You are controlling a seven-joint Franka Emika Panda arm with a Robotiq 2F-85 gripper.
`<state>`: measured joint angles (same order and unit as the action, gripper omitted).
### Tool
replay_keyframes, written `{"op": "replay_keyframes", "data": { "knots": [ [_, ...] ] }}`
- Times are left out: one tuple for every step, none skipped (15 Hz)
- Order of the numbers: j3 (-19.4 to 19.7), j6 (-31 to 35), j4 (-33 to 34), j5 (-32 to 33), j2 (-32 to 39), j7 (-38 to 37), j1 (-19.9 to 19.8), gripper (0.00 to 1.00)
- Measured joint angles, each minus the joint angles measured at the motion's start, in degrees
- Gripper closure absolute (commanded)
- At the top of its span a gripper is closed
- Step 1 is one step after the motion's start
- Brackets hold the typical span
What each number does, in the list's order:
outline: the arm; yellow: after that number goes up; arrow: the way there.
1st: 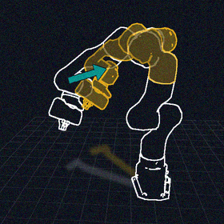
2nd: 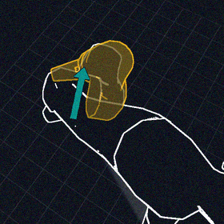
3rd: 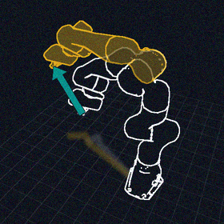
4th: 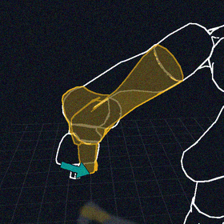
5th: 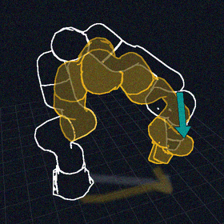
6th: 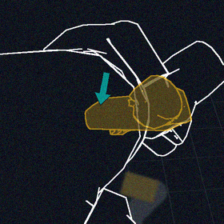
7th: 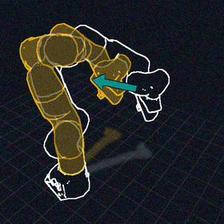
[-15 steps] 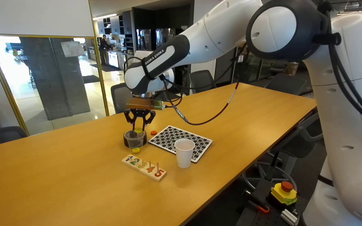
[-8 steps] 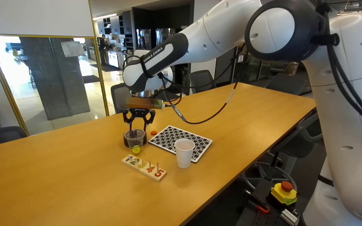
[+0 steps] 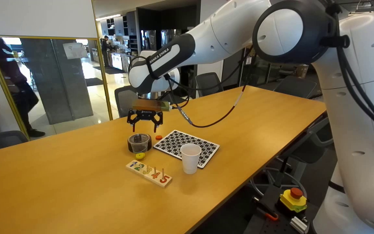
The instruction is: Put the yellow rings in the clear cup and the orange rings in the white cup
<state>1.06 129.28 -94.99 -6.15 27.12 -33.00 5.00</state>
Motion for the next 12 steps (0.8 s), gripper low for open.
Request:
{"op": "replay_keyframes", "data": {
  "knots": [
    [0.85,0.07,-0.26,0.26,-0.29,-0.62,0.0,0.0],
    [1.89,0.26,-0.68,0.61,-0.72,-1.55,-0.04,0.0],
    [3.01,0.51,-1.38,1.01,-1.39,-2.4,-0.09,0.0],
    [4.12,0.59,-2.27,1.53,-2.24,-2.98,-0.21,0.0],
    [5.07,0.59,-3.31,2.31,-3.23,-3.03,-0.45,0.0],
    [5.81,0.56,-4.46,3.13,-4.24,-2.96,-0.8,0.0],
    [6.19,0.39,-5.65,3.66,-5.24,-2.05,-1.39,0.0],
    [6.28,0.24,-6.72,3.72,-6.01,-0.7,-2.01,0.0],
    [6.27,-0.1,-7.75,3.72,-6.62,1.46,-2.64,0.0],
    [6.25,-0.48,-8.65,3.72,-6.99,4.02,-3.22,0.0],
    [6.16,-0.69,-9.51,3.72,-7.19,6.72,-3.72,0.0],
    [5.98,-0.73,-10.39,3.67,-7.25,9.5,-4.25,0.0]
  ]
}}
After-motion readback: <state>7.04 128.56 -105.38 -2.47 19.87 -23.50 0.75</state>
